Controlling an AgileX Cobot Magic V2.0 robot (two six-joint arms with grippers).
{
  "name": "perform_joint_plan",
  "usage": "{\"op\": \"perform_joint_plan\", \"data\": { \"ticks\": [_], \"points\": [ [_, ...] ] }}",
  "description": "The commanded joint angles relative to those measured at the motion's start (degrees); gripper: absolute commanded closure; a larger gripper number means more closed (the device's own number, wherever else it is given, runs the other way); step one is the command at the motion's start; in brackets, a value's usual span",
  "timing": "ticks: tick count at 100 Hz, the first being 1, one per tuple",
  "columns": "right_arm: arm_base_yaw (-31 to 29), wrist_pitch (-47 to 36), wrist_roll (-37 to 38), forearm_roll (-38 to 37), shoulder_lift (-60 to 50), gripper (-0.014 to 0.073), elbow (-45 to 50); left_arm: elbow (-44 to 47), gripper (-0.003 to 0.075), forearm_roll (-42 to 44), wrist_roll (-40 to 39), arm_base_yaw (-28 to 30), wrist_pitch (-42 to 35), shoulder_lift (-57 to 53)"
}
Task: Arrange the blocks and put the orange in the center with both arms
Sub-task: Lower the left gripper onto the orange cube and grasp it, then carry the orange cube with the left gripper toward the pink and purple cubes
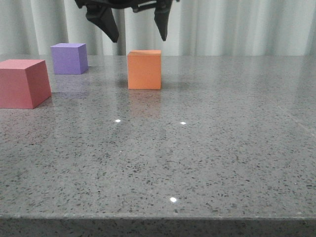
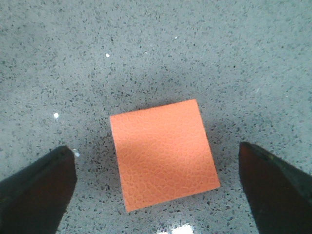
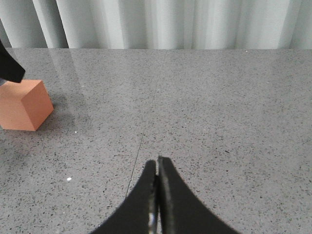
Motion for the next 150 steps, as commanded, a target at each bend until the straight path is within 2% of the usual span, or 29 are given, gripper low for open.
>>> {"op": "perform_joint_plan", "data": {
  "ticks": [1, 37, 57, 66, 82, 104, 130, 150],
  "points": [
    [-0.39, -3.98, -0.03, -1.24, -0.02, 0.066, -1.52, -1.93, 0.0089, 0.84, -0.59, -0.31, -2.96, -2.07],
    [-0.39, -3.98, -0.03, -1.24, -0.02, 0.066, -1.52, -1.93, 0.0104, 0.84, -0.59, -0.31, -4.34, 1.88],
    [-0.39, -3.98, -0.03, -1.24, -0.02, 0.066, -1.52, -1.93, 0.0261, 0.84, -0.59, -0.31, -3.46, 2.55],
    [-0.39, -3.98, -0.03, -1.24, -0.02, 0.066, -1.52, -2.17, 0.0293, 0.84, -0.59, -0.31, -2.72, 2.44],
    [-0.39, -3.98, -0.03, -1.24, -0.02, 0.066, -1.52, -4.89, 0.0293, 0.98, 2.16, -0.31, 0.9, 1.55],
    [-0.39, -3.98, -0.03, -1.24, -0.02, 0.066, -1.52, -6.09, 0.0293, 0.37, 5.58, 0.97, 1.94, -3.65],
    [-0.39, -3.98, -0.03, -1.24, -0.02, 0.066, -1.52, -5.4, 0.0293, 0.37, 10.53, 6.57, 5.69, -11.5],
    [-0.39, -3.98, -0.03, -1.24, -0.02, 0.066, -1.52, -0.16, 0.0293, -2.22, 14.01, 12.52, 5.51, -16.78]
  ]
}}
